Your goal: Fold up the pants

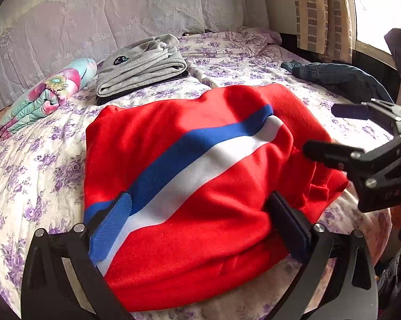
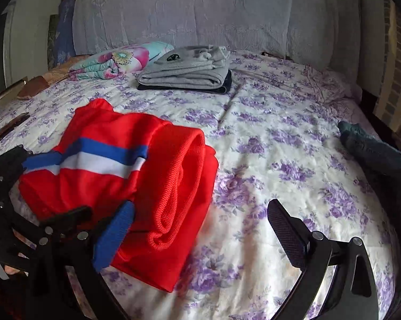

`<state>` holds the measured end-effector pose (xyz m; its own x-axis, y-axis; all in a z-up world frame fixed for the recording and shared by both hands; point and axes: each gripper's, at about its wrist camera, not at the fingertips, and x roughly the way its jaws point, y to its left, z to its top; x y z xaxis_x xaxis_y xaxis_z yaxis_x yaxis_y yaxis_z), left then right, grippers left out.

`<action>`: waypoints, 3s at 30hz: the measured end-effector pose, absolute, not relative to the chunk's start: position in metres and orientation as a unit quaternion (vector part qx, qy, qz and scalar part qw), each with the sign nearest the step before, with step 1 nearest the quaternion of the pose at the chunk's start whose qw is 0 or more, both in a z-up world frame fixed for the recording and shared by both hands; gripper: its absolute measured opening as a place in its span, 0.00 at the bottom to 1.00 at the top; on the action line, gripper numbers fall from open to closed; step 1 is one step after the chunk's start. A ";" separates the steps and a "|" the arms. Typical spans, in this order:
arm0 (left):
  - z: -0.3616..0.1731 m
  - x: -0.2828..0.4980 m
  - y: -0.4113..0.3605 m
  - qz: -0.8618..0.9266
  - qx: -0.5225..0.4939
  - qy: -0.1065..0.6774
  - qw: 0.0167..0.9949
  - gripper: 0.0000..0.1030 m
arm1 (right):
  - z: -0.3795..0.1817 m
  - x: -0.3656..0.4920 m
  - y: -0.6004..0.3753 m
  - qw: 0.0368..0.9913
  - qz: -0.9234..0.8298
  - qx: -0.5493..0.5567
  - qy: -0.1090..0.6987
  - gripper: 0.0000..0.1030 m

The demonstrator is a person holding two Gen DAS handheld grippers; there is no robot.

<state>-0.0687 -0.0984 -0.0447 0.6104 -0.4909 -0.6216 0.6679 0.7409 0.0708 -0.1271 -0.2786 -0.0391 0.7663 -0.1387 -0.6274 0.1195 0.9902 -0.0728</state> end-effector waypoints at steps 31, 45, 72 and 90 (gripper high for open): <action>0.039 -0.023 -0.057 -0.294 0.046 0.274 0.914 0.96 | 0.029 -0.147 -0.306 0.971 -0.036 0.079 0.222 0.97; -0.053 0.062 -0.057 -0.310 -0.047 0.441 0.841 0.96 | -0.052 -0.075 -0.309 0.917 0.024 0.144 0.372 0.97; -0.058 -0.018 -0.033 -0.296 0.009 0.385 0.874 0.96 | -0.058 -0.115 -0.298 0.930 -0.012 0.109 0.351 0.97; -0.037 -0.034 -0.046 -0.252 0.082 0.351 0.898 0.96 | -0.042 -0.113 -0.306 0.917 0.026 0.134 0.375 0.97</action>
<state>-0.0342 -0.0459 -0.0365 0.6268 -0.3948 -0.6717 0.5100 0.8597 -0.0294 -0.1135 -0.3064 -0.0424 0.7176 0.1488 -0.6804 0.0519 0.9628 0.2652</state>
